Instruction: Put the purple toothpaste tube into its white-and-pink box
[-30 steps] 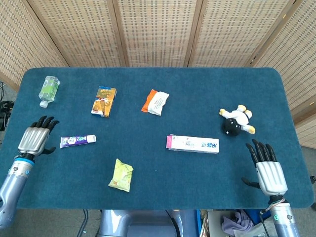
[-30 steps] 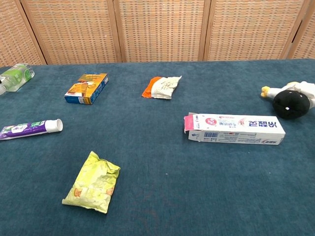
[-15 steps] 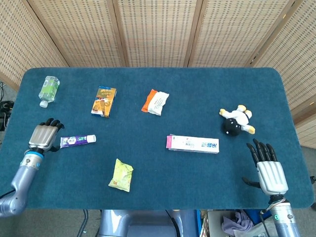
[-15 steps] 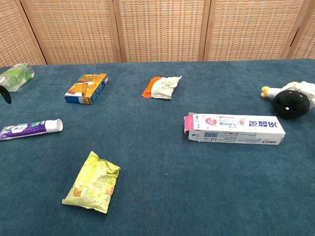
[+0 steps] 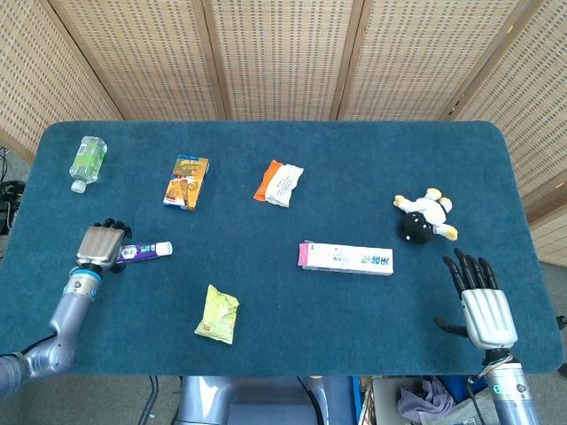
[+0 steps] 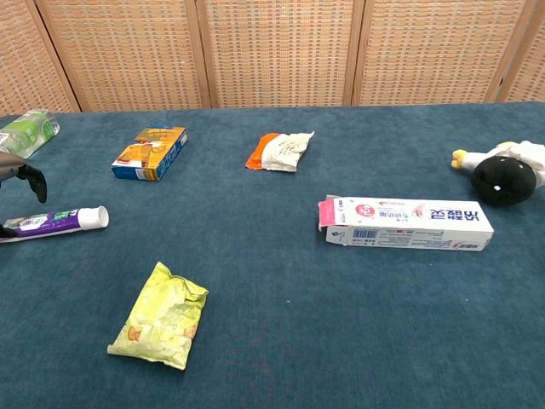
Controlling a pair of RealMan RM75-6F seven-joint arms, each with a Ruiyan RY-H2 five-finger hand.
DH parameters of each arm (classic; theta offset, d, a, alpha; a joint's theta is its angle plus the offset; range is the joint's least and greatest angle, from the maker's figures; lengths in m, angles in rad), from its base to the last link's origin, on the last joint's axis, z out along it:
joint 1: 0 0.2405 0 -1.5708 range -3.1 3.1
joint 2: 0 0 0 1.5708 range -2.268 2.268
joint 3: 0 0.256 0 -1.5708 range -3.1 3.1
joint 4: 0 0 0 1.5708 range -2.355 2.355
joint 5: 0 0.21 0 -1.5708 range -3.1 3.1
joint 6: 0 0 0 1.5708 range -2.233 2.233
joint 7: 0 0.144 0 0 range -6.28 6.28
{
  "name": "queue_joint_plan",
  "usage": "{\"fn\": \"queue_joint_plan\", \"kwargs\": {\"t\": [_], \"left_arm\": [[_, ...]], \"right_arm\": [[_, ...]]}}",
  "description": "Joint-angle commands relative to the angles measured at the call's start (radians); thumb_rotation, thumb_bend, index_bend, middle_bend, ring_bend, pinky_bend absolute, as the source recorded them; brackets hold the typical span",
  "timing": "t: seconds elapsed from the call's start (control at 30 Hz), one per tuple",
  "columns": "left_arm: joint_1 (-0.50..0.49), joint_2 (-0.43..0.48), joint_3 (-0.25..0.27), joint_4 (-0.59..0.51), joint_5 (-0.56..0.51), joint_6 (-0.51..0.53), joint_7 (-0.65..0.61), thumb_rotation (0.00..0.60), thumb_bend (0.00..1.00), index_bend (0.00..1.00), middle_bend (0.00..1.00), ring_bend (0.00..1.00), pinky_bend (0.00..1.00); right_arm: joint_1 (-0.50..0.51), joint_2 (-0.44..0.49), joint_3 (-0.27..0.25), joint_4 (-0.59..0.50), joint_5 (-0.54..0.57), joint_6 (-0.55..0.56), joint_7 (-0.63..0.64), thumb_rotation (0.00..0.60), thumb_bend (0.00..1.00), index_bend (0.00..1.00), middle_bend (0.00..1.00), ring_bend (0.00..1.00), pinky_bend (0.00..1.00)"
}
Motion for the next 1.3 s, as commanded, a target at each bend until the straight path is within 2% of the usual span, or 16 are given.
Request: {"fn": "queue_joint_plan", "kwargs": {"t": [0.03, 0.63, 0.9, 1.0, 1.1, 1.17, 1.3], "left_arm": [[-0.008, -0.011, 0.005, 0.005, -0.009, 0.006, 0.007, 0.6, 0.26, 0.35, 0.27, 0.17, 0.28], [-0.05, -0.073, 0.035, 0.077, -0.072, 0.017, 0.053, 0.6, 0.26, 0.38, 0.29, 0.18, 0.29], [-0.057, -0.086, 0.044, 0.081, -0.078, 0.018, 0.053, 0.6, 0.26, 0.43, 0.33, 0.23, 0.32], [-0.056, -0.096, 0.049, 0.093, -0.082, 0.015, 0.049, 0.6, 0.26, 0.5, 0.39, 0.27, 0.36], [-0.055, -0.114, 0.05, 0.113, -0.081, 0.015, 0.04, 0.6, 0.26, 0.65, 0.51, 0.38, 0.44], [-0.049, -0.138, 0.047, 0.141, -0.035, 0.042, 0.005, 0.6, 0.27, 0.74, 0.61, 0.46, 0.5], [-0.032, -0.161, 0.04, 0.176, 0.091, 0.106, -0.103, 0.6, 0.29, 0.81, 0.66, 0.52, 0.55]], "right_arm": [[0.0, 0.0, 0.001, 0.0, 0.0, 0.001, 0.002, 0.6, 0.0, 0.0, 0.0, 0.0, 0.0], [-0.001, 0.0, 0.001, 0.0, 0.007, -0.002, 0.005, 0.6, 0.0, 0.0, 0.0, 0.0, 0.0], [-0.001, 0.0, 0.002, 0.0, 0.008, 0.0, 0.009, 0.6, 0.0, 0.0, 0.0, 0.0, 0.0], [-0.002, 0.0, 0.002, 0.0, 0.006, 0.002, 0.012, 0.6, 0.0, 0.0, 0.0, 0.0, 0.0], [-0.003, 0.001, 0.001, 0.0, 0.002, 0.005, 0.014, 0.6, 0.0, 0.0, 0.0, 0.0, 0.0], [-0.004, 0.001, 0.002, 0.0, -0.002, 0.012, 0.017, 0.6, 0.0, 0.0, 0.0, 0.0, 0.0], [-0.005, -0.003, 0.001, 0.005, -0.005, 0.014, 0.017, 0.6, 0.0, 0.0, 0.0, 0.0, 0.0]]}}
